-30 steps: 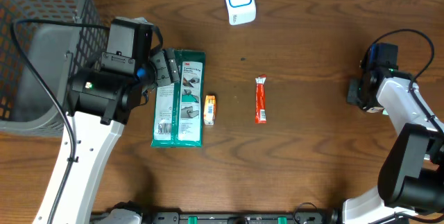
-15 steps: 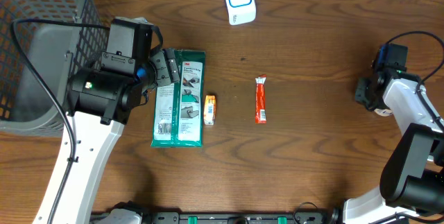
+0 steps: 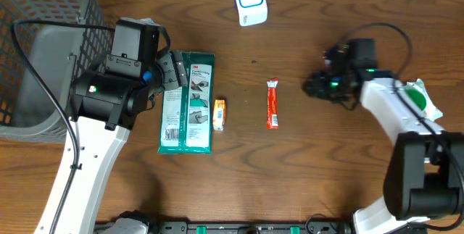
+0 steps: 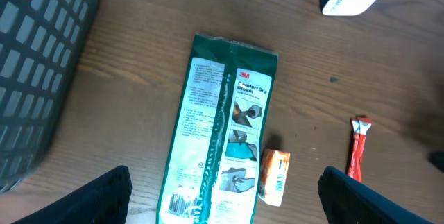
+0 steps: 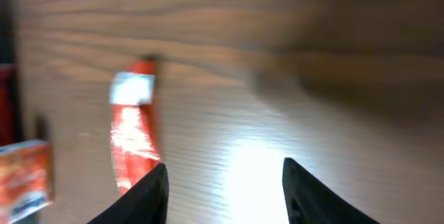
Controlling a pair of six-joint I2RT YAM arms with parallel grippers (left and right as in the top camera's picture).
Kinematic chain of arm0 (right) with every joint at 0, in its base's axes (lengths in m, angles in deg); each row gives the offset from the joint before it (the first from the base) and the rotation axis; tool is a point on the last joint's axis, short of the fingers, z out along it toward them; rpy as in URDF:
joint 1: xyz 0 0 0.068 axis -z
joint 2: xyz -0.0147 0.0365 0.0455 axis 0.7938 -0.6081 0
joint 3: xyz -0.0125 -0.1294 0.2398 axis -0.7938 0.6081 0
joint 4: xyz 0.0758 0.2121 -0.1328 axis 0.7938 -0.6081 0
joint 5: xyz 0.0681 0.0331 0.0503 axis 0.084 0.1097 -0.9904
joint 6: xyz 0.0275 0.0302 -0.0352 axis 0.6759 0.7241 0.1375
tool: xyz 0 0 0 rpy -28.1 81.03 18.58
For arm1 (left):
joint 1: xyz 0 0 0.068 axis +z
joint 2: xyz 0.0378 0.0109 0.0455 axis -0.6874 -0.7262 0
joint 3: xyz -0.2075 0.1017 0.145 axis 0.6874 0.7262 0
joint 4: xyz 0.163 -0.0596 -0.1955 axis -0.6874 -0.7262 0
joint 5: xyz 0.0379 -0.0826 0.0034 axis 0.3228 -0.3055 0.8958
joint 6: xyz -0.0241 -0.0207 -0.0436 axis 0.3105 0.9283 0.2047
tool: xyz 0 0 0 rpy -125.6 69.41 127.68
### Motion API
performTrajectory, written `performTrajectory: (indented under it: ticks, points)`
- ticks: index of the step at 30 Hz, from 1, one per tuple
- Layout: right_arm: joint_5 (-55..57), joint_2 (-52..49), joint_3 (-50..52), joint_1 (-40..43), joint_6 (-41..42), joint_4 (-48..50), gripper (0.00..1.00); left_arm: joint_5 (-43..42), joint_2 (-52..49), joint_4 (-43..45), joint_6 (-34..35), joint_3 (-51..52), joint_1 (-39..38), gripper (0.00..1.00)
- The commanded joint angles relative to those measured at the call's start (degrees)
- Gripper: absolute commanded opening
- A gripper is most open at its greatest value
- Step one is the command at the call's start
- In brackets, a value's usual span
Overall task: Scan the item barcode
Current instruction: 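Release the jar and move the right gripper to the red stick packet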
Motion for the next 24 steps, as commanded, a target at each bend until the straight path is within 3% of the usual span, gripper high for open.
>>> performTrajectory:
  ticks: [1, 8, 14, 24]
  points:
    - [2.1, 0.1, 0.2, -6.1, 2.4, 2.0, 0.52, 0.7, -0.1, -0.2, -0.6, -0.9, 0.3, 0.87]
    - [19.7, 0.1, 0.2, -18.8, 2.4, 6.2, 0.66, 0.7, -0.1, -0.2, -0.6, -0.9, 0.3, 0.86]
    - [31.3, 0.0, 0.2, -24.6, 2.4, 7.1, 0.61, 0.7, -0.1, -0.2, -0.6, -0.9, 0.3, 0.86]
    - [31.7, -1.4, 0.2, -24.6, 5.5, 12.1, 0.59, 0.7, -0.1, -0.2, -0.6, -0.9, 0.3, 0.86]
